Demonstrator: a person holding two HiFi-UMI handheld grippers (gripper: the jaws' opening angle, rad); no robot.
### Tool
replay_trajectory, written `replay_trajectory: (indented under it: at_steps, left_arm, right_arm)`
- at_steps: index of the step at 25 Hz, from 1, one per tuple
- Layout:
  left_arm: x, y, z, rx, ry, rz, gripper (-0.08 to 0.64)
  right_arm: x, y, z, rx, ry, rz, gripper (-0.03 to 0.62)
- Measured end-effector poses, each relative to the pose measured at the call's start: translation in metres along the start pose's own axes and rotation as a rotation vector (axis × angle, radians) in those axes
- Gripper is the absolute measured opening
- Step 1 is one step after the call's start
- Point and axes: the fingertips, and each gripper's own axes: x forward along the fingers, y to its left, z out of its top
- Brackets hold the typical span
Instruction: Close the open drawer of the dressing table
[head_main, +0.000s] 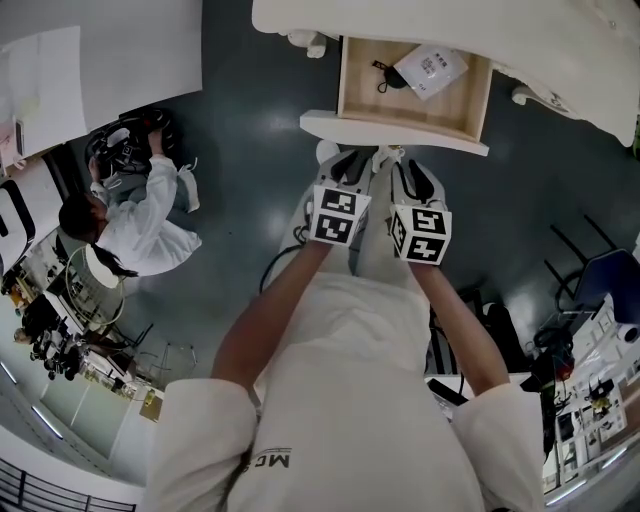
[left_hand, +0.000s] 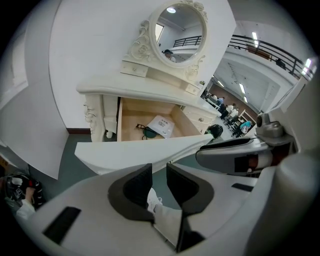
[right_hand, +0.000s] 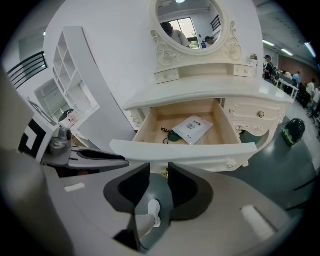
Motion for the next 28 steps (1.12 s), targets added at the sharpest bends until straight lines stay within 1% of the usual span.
replay_trajectory:
  at_steps: [2, 7, 11, 17, 18, 19, 20, 23, 25, 28]
  left_arm:
    - [0.005, 0.001, -0.003, -0.017, 0.006, -0.009, 0.078]
    - [0.016, 0.001, -0.01, -0.024, 0.023, -0.03, 0.153]
    - [0.017, 0.001, -0.005, -0.036, 0.012, -0.039, 0.153]
    - [0.02, 0.003, 0.006, -0.034, 0.006, -0.027, 0.153]
    - [0.021, 0.004, 0.009, -0.033, 0.004, -0.025, 0.153]
    - [0.022, 0.005, 0.011, -0.033, 0.003, -0.023, 0.153]
    - [0.024, 0.006, 0.014, -0.032, 0.002, -0.022, 0.153]
    - [0.028, 0.009, 0.02, -0.027, -0.002, -0.017, 0.153]
    - [0.03, 0.011, 0.024, -0.027, -0.002, -0.011, 0.153]
    - [0.031, 0.01, 0.031, -0.032, -0.007, -0.005, 0.153]
  right_arm:
    - [0.002, 0.001, 0.0, 0.001, 0.009, 0.009, 0.096]
    - [0.008, 0.005, 0.0, 0.004, 0.029, 0.056, 0.187]
    - [0.009, 0.0, 0.001, 0.025, 0.024, 0.063, 0.199]
    - [0.006, -0.009, 0.008, 0.027, 0.003, 0.045, 0.199]
    - [0.005, -0.01, 0.011, 0.03, -0.006, 0.04, 0.186]
    - [0.004, -0.012, 0.013, 0.031, -0.015, 0.034, 0.127]
    - [0.004, -0.014, 0.015, 0.03, -0.022, 0.026, 0.094]
    - [0.004, -0.017, 0.02, 0.013, -0.028, 0.009, 0.049]
    - [0.005, -0.018, 0.022, 0.001, -0.027, 0.007, 0.031]
    - [0.004, -0.021, 0.026, -0.009, -0.027, 0.009, 0.025]
